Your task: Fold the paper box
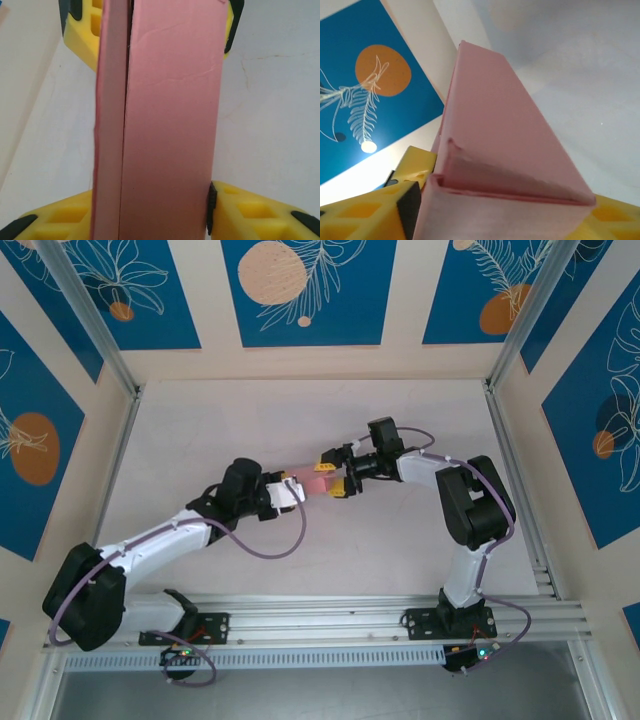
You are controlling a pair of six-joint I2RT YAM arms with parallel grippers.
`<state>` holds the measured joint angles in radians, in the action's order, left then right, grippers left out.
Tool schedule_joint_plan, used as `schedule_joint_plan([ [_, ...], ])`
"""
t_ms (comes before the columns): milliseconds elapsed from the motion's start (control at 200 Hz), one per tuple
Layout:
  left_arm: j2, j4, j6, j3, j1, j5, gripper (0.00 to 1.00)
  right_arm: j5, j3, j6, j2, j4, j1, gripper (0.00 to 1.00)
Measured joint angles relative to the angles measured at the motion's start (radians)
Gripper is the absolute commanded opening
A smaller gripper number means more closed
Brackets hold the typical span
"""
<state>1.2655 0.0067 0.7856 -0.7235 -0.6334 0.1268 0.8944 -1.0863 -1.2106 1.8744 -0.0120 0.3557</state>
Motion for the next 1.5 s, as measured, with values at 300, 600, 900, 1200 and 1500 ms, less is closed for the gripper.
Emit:
schedule_joint_plan([
  [300, 0.027, -0.345, 0.001, -0.204, 0.000, 0.106, 0.44, -0.053, 0.077, 0.112, -0.053, 0.092, -0.144, 0.79],
  [600, 0.269, -0.686, 0.015, -0.450, 0.010, 0.189, 0.38, -0.241, 0.087, 0.308, -0.260, 0.261, -0.207, 0.79],
  [900, 0.442, -0.809, 0.058, -0.579, 0.027, 0.206, 0.58, -0.377, 0.086, 0.472, -0.422, 0.352, -0.177, 0.77],
  [1200, 0.523, -0.833, 0.063, -0.641, 0.036, 0.206, 0.71, -0.462, 0.086, 0.604, -0.463, 0.367, -0.067, 0.60],
  [1500, 0.523, -0.818, 0.063, -0.645, 0.036, 0.202, 0.81, -0.574, 0.086, 0.712, -0.484, 0.404, 0.019, 0.51],
])
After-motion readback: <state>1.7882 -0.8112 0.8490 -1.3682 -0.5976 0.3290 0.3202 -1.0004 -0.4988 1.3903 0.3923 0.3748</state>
